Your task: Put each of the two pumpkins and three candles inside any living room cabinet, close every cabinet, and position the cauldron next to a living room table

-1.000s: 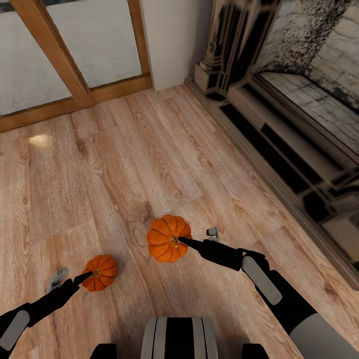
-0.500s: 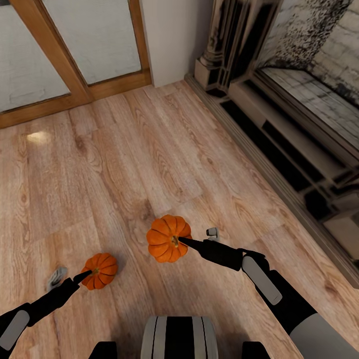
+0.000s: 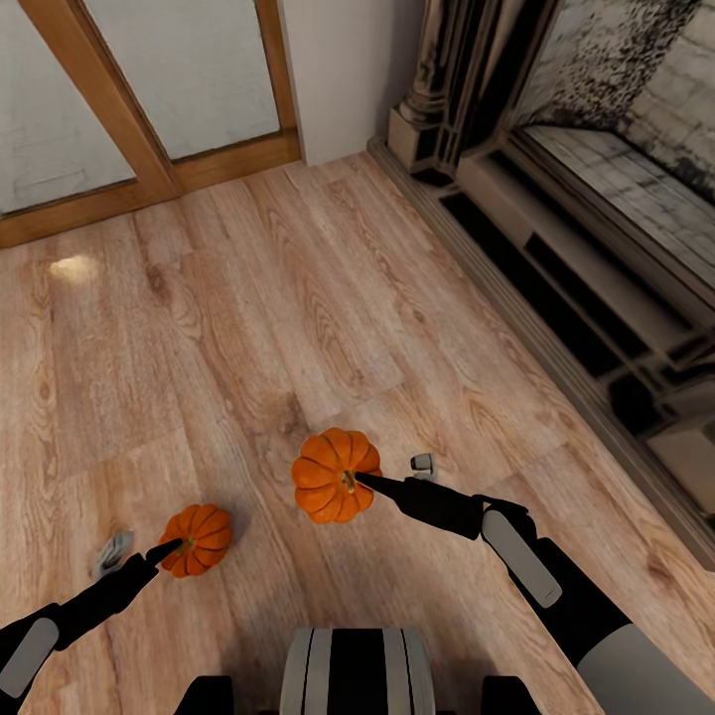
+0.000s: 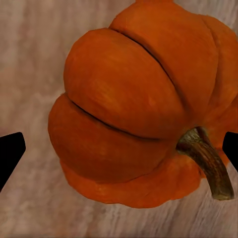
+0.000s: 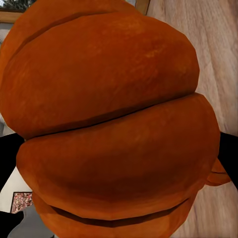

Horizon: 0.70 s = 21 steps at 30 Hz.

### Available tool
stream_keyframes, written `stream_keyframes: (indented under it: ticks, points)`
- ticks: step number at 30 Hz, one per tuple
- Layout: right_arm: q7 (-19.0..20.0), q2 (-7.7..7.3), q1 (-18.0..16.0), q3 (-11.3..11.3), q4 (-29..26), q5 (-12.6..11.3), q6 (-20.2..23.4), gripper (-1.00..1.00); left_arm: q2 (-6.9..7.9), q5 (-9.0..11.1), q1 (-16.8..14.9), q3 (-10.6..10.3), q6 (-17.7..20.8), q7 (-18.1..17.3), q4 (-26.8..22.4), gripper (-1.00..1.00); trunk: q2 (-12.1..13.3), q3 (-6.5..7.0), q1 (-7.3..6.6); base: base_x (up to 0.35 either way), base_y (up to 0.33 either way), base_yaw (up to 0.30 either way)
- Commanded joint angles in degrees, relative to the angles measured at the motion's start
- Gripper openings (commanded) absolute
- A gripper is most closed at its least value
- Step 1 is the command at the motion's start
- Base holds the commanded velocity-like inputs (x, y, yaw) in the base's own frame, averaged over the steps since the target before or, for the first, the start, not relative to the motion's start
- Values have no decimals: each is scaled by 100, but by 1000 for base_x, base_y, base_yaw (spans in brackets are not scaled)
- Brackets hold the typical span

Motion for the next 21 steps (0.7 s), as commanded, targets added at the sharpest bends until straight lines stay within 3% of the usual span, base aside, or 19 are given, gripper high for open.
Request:
stream_keyframes:
  ticks: [1,8,21]
  points:
    - [-9,-4,-4,10,-1,-62,45,-100,-2,30,-2,11,45,-8,1,100,-1,-3,-1,0,0,0]
    - [-10,-4,-4,10,0,-62,45,-100,-2,30,-2,11,45,-8,1,100,-6,-91,9,0,0,0]
    - [-4,-4,-4,10,0,-62,45,-100,-3,30,-2,5,38,-8,0,100,-6,-91,9,0,-18,0]
